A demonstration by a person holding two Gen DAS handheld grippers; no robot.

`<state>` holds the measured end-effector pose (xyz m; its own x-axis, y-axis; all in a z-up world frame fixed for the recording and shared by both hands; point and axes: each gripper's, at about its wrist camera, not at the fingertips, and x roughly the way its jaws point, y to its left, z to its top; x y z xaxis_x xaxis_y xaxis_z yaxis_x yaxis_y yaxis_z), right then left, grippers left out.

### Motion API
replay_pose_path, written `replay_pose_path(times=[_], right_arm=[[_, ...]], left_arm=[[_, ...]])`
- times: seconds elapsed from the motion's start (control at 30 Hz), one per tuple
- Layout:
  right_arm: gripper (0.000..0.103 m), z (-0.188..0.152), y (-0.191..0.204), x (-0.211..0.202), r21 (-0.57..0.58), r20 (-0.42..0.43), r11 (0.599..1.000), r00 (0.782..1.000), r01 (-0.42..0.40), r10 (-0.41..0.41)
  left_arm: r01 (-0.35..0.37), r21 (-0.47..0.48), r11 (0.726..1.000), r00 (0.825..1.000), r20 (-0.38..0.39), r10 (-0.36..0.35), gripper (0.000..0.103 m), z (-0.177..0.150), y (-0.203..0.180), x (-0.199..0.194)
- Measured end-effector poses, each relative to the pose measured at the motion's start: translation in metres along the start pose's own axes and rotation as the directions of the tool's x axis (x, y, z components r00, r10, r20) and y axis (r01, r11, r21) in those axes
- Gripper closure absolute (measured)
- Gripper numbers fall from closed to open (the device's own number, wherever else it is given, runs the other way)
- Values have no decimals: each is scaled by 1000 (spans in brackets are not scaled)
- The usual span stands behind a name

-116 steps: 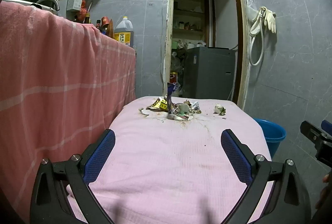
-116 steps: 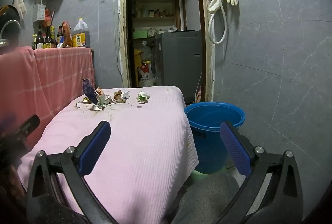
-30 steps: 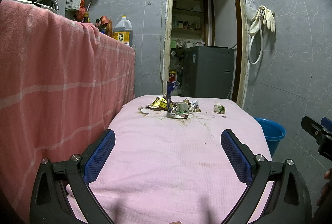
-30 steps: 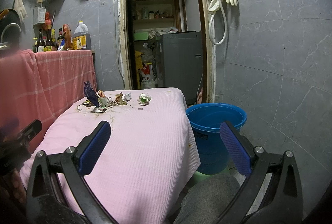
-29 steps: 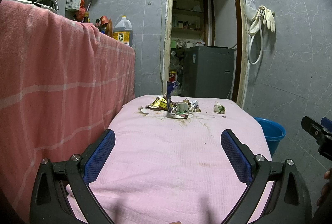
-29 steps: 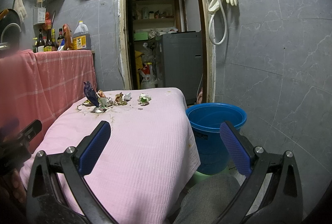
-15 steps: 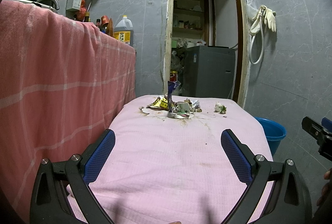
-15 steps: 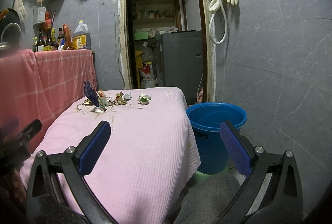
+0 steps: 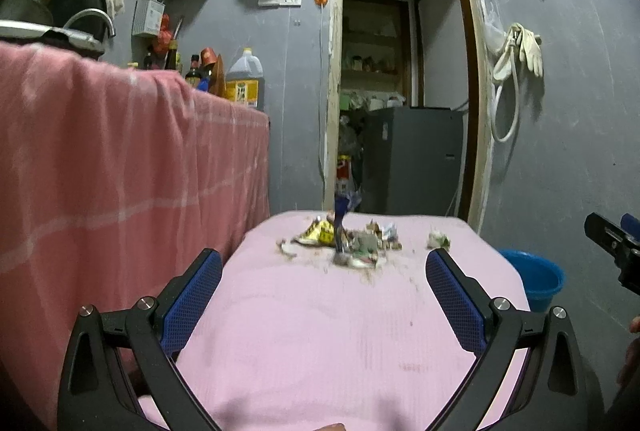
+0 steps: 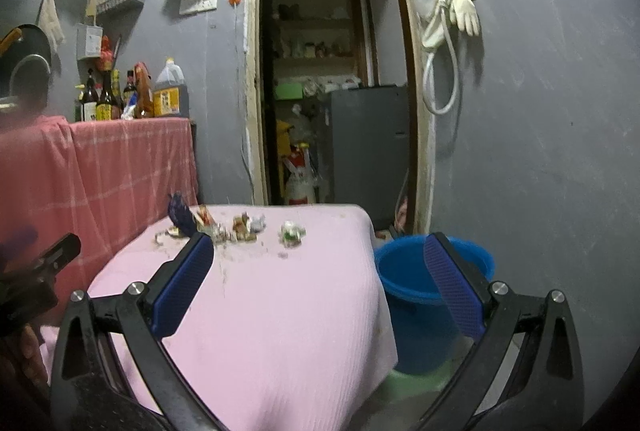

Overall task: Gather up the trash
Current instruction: 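Reach the right tool to the crumpled white-green wrapper and close on it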

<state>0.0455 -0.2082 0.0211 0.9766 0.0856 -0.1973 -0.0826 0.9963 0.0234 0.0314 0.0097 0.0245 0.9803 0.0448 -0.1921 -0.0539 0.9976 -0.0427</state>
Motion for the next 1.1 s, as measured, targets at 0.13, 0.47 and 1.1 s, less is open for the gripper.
replay_pose_path(times=[0.13,0.47,1.1], right_arm=[[0,11,0,19,-6,15,999,999,-40,40],[0,21,2,91,-45,-50,988,988,-149,146],[18,-5,6,240,-16,-345,958,901,-287,264]], left_arm=[[6,-1,1000,1000,-1,-6,3,10,-1,19],[57,-34,998,987,-150,-61,3,18,-2,87],[181,-43,983,865,-469,-180,23,1,-15,222]])
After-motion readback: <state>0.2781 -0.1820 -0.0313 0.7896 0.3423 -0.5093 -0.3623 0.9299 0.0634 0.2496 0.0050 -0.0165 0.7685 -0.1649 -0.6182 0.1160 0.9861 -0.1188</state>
